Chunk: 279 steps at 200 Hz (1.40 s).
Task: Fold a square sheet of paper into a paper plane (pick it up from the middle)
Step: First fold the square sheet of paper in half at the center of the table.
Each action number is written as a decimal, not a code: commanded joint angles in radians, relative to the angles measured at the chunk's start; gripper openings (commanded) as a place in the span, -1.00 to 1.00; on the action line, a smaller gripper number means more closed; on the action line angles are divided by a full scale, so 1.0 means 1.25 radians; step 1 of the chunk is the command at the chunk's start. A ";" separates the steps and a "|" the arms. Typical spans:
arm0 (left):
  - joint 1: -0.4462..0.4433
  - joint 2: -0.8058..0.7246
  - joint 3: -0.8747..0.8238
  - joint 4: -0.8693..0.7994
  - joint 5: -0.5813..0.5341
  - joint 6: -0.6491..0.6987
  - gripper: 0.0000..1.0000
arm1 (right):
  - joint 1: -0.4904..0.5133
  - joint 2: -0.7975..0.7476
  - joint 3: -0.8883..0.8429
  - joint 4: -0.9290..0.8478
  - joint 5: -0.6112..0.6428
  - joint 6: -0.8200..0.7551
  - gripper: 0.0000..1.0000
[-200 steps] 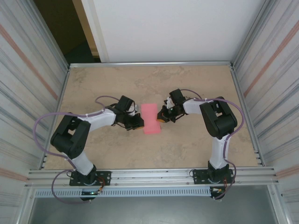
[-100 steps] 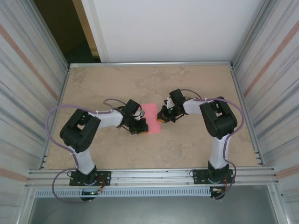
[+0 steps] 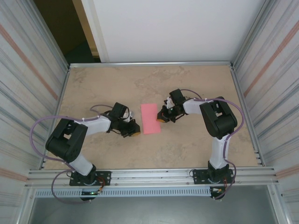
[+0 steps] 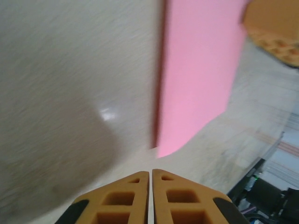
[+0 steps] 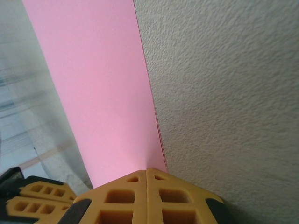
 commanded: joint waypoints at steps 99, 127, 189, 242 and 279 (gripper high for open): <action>-0.028 0.181 0.116 -0.030 0.029 0.036 -0.78 | -0.002 0.154 -0.082 -0.165 0.317 0.029 -1.00; 0.000 0.134 0.044 -0.055 0.028 0.057 -0.78 | -0.002 0.157 -0.079 -0.168 0.318 0.027 -1.00; 0.032 -0.056 0.017 -0.125 0.002 0.091 -0.74 | 0.022 0.112 -0.052 -0.181 0.303 0.043 -1.00; 0.029 -0.092 0.001 0.066 -0.056 0.010 -0.52 | 0.048 -0.074 -0.016 -0.099 0.235 0.114 -0.56; 0.008 -0.019 0.049 0.143 -0.060 -0.015 -0.31 | 0.042 -0.241 -0.057 -0.050 0.258 0.129 -0.11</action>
